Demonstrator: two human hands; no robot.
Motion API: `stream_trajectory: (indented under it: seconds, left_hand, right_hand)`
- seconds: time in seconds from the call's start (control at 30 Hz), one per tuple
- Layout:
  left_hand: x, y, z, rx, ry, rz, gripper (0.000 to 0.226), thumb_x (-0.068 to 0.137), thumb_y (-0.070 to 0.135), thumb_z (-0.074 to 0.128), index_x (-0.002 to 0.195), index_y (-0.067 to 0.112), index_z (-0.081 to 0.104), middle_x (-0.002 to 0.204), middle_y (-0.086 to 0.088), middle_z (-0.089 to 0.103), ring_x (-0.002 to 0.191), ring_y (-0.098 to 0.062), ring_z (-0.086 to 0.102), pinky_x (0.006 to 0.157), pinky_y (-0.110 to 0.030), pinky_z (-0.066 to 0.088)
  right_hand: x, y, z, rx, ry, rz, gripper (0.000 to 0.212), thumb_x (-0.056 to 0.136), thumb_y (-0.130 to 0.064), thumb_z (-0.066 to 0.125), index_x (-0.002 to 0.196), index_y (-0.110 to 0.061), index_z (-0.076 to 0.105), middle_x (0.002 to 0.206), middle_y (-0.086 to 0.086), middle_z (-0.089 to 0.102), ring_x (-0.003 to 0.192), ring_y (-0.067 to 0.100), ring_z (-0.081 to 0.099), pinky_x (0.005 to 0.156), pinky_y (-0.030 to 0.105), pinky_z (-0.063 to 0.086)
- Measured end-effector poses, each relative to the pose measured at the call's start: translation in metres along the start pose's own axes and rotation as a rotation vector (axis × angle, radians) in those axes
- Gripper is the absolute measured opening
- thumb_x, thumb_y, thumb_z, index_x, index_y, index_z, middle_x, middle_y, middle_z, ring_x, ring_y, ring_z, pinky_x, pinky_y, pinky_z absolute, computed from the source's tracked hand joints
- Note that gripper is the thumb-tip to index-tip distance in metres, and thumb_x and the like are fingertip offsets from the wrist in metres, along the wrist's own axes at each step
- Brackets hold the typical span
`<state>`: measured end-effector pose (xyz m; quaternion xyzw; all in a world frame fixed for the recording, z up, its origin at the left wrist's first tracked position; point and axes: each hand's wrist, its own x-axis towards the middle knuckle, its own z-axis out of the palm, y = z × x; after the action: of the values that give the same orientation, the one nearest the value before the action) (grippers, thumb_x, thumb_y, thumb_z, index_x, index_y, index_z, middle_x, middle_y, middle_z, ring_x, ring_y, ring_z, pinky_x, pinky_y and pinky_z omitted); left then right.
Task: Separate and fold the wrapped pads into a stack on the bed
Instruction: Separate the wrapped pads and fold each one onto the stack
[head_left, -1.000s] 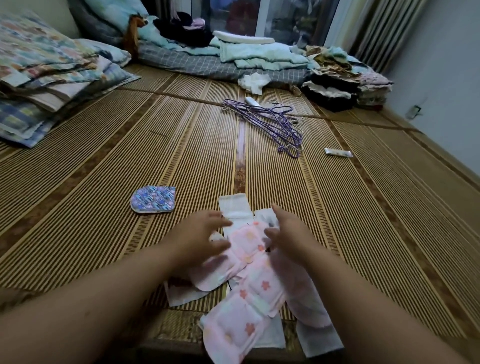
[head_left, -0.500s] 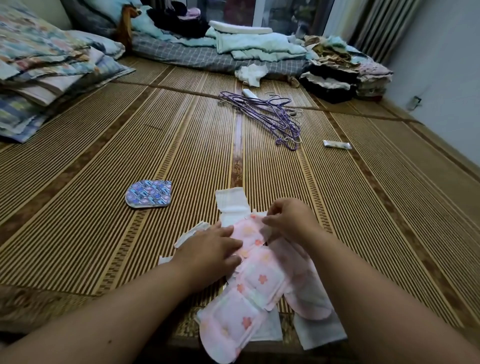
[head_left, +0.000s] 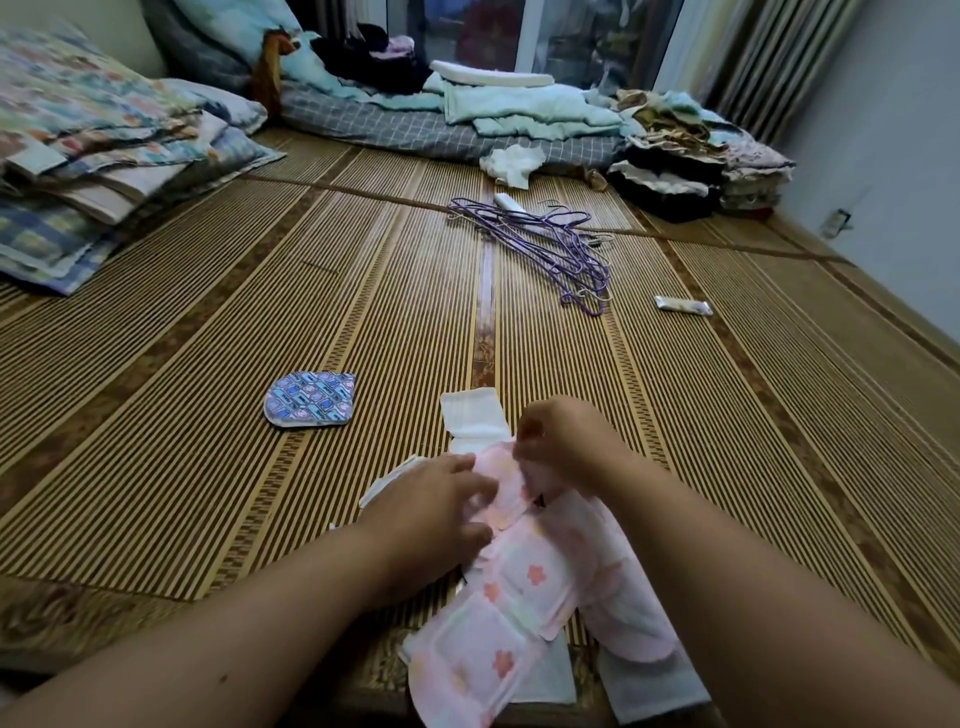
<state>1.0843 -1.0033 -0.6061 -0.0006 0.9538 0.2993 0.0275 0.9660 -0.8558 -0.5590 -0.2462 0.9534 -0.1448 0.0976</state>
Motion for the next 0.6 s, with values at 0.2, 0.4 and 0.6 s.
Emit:
stream_trajectory:
  seconds: [0.2, 0.4, 0.6]
  left_hand:
    - [0.018, 0.024, -0.039, -0.406, 0.027, -0.017, 0.082, 0.07, 0.03, 0.08, 0.138, 0.037, 0.035, 0.128, 0.004, 0.055, 0.107, -0.013, 0.06, 0.089, -0.038, 0.054]
    - [0.027, 0.031, -0.066, -0.672, -0.107, 0.029, 0.007, 0.08, 0.005, 0.068, 0.085, 0.01, 0.067, 0.078, -0.01, 0.071, 0.071, -0.023, 0.07, 0.064, -0.031, 0.058]
    - [0.027, 0.018, -0.069, -0.705, 0.028, -0.042, 0.013, 0.084, 0.015, 0.063, 0.094, 0.006, 0.063, 0.086, -0.018, 0.067, 0.07, -0.023, 0.067, 0.056, -0.03, 0.054]
  right_hand:
    - [-0.031, -0.002, -0.051, 0.795, -0.03, -0.067, 0.014, 0.081, -0.012, 0.069, 0.072, -0.013, 0.059, 0.087, 0.018, 0.065, 0.078, 0.025, 0.061, 0.071, 0.042, 0.053]
    - [-0.04, -0.005, -0.093, 1.248, -0.069, -0.091, 0.028, 0.09, -0.001, 0.047, 0.067, -0.018, 0.047, 0.076, 0.012, 0.056, 0.065, 0.025, 0.056, 0.047, 0.028, 0.048]
    - [-0.04, 0.012, -0.106, 1.158, -0.068, -0.031, 0.024, 0.09, -0.007, 0.056, 0.07, -0.019, 0.047, 0.072, 0.005, 0.053, 0.055, 0.014, 0.056, 0.041, 0.026, 0.048]
